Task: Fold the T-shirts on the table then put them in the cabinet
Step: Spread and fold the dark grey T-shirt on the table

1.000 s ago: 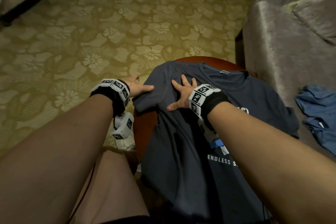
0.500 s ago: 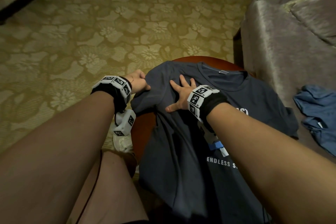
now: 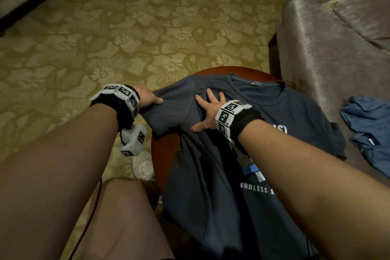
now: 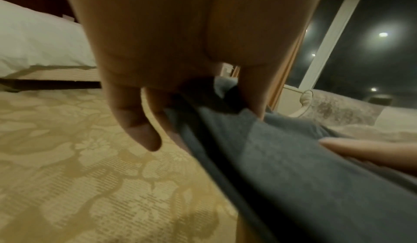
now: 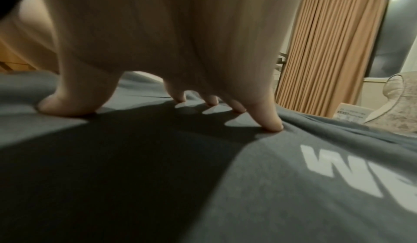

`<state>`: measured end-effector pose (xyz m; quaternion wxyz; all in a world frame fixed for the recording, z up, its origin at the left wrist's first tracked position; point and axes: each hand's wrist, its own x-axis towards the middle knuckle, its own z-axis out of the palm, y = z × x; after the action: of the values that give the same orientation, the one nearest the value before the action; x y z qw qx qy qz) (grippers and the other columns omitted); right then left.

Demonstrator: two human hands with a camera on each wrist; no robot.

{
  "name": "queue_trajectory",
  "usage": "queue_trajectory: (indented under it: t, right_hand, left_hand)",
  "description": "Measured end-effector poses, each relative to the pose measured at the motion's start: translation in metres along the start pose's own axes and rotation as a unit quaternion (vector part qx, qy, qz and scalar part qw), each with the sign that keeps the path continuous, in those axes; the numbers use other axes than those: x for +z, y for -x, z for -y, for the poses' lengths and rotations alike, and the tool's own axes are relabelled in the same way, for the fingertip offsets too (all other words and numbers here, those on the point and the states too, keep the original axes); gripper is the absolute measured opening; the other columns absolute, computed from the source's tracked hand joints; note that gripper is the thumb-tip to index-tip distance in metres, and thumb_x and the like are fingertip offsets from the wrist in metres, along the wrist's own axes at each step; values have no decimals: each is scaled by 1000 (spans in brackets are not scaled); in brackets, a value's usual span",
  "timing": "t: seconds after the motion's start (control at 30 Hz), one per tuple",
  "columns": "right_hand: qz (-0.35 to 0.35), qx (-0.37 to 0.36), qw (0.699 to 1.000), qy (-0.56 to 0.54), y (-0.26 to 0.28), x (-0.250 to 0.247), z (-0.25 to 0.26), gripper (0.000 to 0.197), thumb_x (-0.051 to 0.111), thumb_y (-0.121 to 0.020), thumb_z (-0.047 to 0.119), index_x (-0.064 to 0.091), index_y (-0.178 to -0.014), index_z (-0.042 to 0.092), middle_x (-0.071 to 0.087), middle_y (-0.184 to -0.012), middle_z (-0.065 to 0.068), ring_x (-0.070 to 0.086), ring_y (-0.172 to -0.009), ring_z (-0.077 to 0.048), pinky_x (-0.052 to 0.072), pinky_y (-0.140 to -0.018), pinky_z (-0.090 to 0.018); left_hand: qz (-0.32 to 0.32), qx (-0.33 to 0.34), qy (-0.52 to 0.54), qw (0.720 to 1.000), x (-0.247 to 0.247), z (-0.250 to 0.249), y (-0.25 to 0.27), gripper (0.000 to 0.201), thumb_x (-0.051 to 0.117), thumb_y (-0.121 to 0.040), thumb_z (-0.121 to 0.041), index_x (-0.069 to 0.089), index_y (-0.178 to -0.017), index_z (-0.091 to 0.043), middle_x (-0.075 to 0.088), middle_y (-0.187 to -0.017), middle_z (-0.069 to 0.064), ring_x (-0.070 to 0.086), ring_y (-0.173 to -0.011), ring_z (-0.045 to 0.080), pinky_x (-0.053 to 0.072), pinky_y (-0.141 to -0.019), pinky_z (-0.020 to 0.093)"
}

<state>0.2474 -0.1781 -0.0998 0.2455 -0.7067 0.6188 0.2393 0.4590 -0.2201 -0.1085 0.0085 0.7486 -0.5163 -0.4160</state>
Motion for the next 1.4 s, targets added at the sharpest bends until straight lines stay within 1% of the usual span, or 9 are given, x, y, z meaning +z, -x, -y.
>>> queue_trajectory:
  t: [0.13,0.27,0.43,0.63,0.87,1.0,1.13,1.27,1.4]
  right_hand:
    - [2,4,1000,10,-2,-3,2,115,65,-70,70,-11,-150,38,-23,-157,1,-15,-143,-41,4,-112,-62]
    - [12,8,1000,2,-7,-9,7,117,66,-68,71,-12,-150,38,-23,-157,0,-16,-143,-43,5,-113,-60]
    - [-4,-1,999,-39,-4,-8,9,114,67,-69,69,-5,-151,37,-18,-159,0,-13,-144,-39,5,-114,-58]
    - [-91,17,990,-102,20,3,-27,88,64,-82,53,15,-151,31,-1,-160,3,0,-147,-29,15,-114,-60]
    - [-101,32,985,-135,46,24,-85,72,64,-83,46,33,-145,24,17,-156,-5,17,-142,-35,29,-112,-48]
    - [-122,50,977,-167,52,33,-113,58,62,-85,37,42,-137,18,33,-145,-10,35,-132,-34,37,-107,-42]
    - [-132,92,966,-200,67,34,-146,38,56,-88,29,53,-122,12,45,-132,-12,51,-114,-34,46,-96,-39]
    - [-141,170,951,-217,80,37,-187,44,55,-90,30,49,-130,12,39,-137,-13,46,-123,-35,43,-101,-43]
    - [-187,261,911,-257,97,45,-229,47,52,-93,28,42,-135,11,29,-145,-12,30,-134,-34,35,-108,-46]
  left_hand:
    - [-18,15,178,984,-6,-2,6,22,70,-85,-26,53,-91,-14,59,-104,15,60,-101,34,53,-86,47]
    - [-34,72,282,956,-10,-7,21,36,65,-84,-1,52,-102,-29,56,-84,7,56,-69,23,48,-54,30]
    - [-77,125,280,949,-6,-20,43,37,45,-88,12,62,-75,-19,57,-74,10,54,-53,17,45,-46,20]
    - [-86,130,173,972,13,-57,68,45,64,-81,7,58,-123,-8,63,-110,10,59,-103,24,47,-86,28]
    - [-3,183,117,976,56,-118,92,66,59,-88,0,34,-147,-17,55,-125,10,61,-92,29,48,-68,30]
    - [-53,152,230,960,70,-147,93,39,46,-95,1,47,-133,-8,60,-91,13,56,-64,22,48,-44,23]
    - [-74,155,-67,983,88,-145,82,40,44,-96,-8,48,-136,-3,51,-136,19,52,-122,32,42,-101,35]
    - [14,63,-245,967,135,-127,70,84,48,-90,-60,9,-153,-22,-2,-160,15,13,-144,39,19,-117,45]
    - [14,-7,-275,961,153,-137,67,108,45,-74,-82,-2,-153,-27,-17,-158,13,5,-144,43,14,-117,53]
